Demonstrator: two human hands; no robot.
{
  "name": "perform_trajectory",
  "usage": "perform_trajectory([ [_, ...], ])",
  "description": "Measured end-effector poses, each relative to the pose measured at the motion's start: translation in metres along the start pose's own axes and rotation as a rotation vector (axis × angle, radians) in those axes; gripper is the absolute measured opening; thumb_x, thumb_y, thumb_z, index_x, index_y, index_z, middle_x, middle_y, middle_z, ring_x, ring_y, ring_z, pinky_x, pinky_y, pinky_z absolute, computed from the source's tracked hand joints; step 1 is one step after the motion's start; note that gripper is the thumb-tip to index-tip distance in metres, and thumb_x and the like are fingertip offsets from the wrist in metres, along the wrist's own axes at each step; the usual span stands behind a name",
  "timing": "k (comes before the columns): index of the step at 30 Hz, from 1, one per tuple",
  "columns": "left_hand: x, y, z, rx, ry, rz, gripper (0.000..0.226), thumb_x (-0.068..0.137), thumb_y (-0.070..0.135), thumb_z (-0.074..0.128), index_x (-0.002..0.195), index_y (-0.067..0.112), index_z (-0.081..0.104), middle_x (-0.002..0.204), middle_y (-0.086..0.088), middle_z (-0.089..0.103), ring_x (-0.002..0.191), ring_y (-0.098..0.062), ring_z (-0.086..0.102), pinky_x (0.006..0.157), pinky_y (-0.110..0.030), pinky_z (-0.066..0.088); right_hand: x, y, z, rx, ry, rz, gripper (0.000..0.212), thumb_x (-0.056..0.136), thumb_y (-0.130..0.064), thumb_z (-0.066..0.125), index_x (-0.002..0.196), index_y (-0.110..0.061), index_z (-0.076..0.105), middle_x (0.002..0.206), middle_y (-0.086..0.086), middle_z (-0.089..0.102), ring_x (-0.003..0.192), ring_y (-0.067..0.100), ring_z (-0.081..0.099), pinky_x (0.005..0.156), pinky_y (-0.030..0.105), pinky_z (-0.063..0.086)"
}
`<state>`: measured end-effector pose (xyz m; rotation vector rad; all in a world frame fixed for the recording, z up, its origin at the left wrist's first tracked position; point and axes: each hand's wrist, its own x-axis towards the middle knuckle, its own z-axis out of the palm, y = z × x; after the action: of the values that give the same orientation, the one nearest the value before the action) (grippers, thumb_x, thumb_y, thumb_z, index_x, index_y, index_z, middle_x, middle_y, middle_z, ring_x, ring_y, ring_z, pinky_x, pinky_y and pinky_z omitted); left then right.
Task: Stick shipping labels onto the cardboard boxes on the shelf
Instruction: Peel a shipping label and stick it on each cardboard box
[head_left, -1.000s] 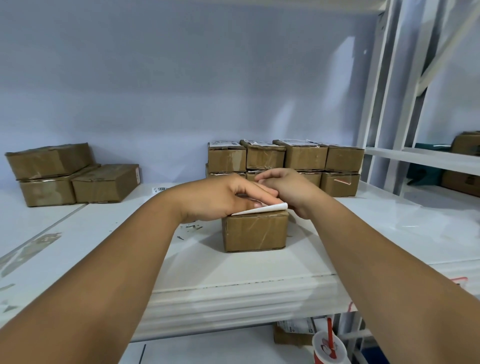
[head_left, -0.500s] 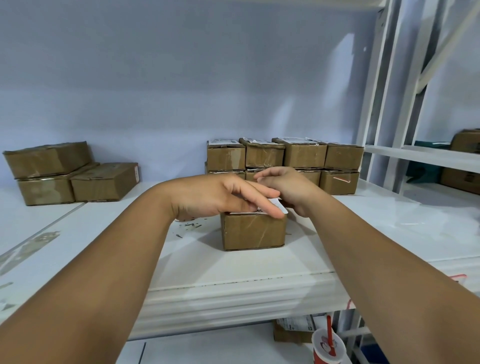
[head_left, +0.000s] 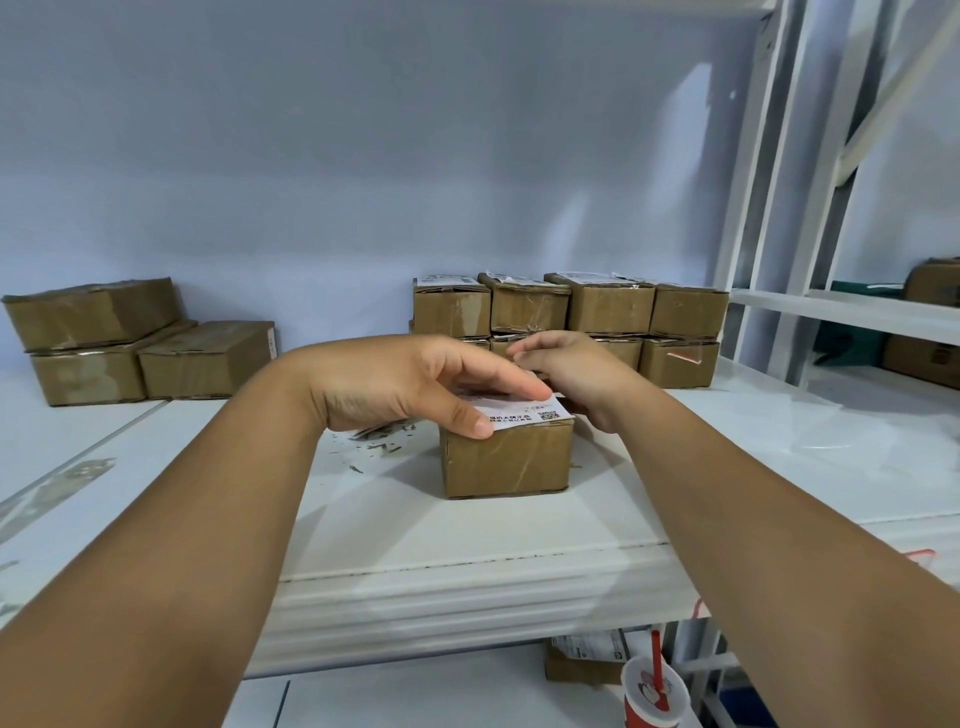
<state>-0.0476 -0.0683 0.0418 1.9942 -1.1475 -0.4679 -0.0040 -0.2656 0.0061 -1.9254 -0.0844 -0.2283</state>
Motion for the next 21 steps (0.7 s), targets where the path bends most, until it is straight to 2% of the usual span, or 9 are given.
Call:
perform_trajectory([
  [4, 0.000, -0.004, -0.004, 0.004, 0.011, -0.026, 0.049, 0.076, 0.006, 0.068, 0.120, 0.027, 0.059, 0.127, 0.016, 0.059, 0.119, 0.004, 0.051, 0.093, -0.010, 0.040, 0.001, 0.000, 0.001, 0.034, 0.000, 0.013, 0.014, 0.088, -0.013, 0.060, 0.083, -0.023, 0.069, 0.091, -0.006, 0.066, 0.102, 0.019, 0.058, 0.087, 0.036, 0.044],
  [9, -0.001, -0.007, -0.005, 0.008, 0.056, -0.086, 0.044, 0.069, 0.021, 0.069, 0.107, 0.043, 0.065, 0.128, 0.015, 0.056, 0.116, 0.001, 0.051, 0.092, -0.009, 0.042, -0.001, -0.001, 0.000, 0.047, 0.035, 0.051, 0.013, 0.090, -0.016, 0.059, 0.082, -0.023, 0.067, 0.088, -0.001, 0.066, 0.086, 0.019, 0.058, 0.063, 0.027, 0.042],
  [13, 0.002, -0.005, 0.000, -0.003, 0.071, -0.109, 0.045, 0.073, 0.023, 0.075, 0.114, 0.036, 0.062, 0.124, 0.013, 0.058, 0.111, 0.002, 0.054, 0.090, -0.010, 0.042, -0.003, -0.002, -0.001, 0.058, 0.032, 0.066, 0.010, 0.092, -0.017, 0.058, 0.093, -0.017, 0.068, 0.086, 0.002, 0.065, 0.079, 0.018, 0.057, 0.059, 0.024, 0.043],
  [16, 0.011, -0.006, 0.007, -0.057, 0.227, -0.159, 0.046, 0.073, 0.043, 0.059, 0.117, 0.029, 0.059, 0.113, 0.015, 0.062, 0.102, 0.004, 0.057, 0.084, -0.009, 0.043, -0.007, -0.003, 0.000, 0.021, 0.034, 0.079, 0.015, 0.093, -0.022, 0.057, 0.093, -0.012, 0.068, 0.083, 0.005, 0.063, 0.073, 0.018, 0.054, 0.054, 0.021, 0.041],
  [18, 0.017, -0.012, 0.006, -0.108, 0.389, -0.228, 0.050, 0.071, 0.051, 0.058, 0.116, 0.030, 0.059, 0.112, 0.013, 0.062, 0.106, -0.003, 0.056, 0.091, -0.018, 0.043, -0.009, -0.003, 0.001, 0.006, 0.021, 0.090, 0.022, 0.095, -0.024, 0.053, 0.080, -0.011, 0.062, 0.075, 0.004, 0.057, 0.063, 0.017, 0.048, 0.045, 0.015, 0.039],
  [21, 0.021, -0.019, 0.005, -0.182, 0.504, -0.336, 0.048, 0.081, 0.034, 0.068, 0.125, 0.023, 0.051, 0.108, 0.004, 0.063, 0.101, -0.013, 0.061, 0.093, -0.028, 0.046, -0.008, -0.004, 0.001, 0.015, 0.021, 0.098, 0.017, 0.097, -0.021, 0.049, 0.084, -0.011, 0.055, 0.071, 0.005, 0.053, 0.058, 0.015, 0.043, 0.033, 0.009, 0.031],
])
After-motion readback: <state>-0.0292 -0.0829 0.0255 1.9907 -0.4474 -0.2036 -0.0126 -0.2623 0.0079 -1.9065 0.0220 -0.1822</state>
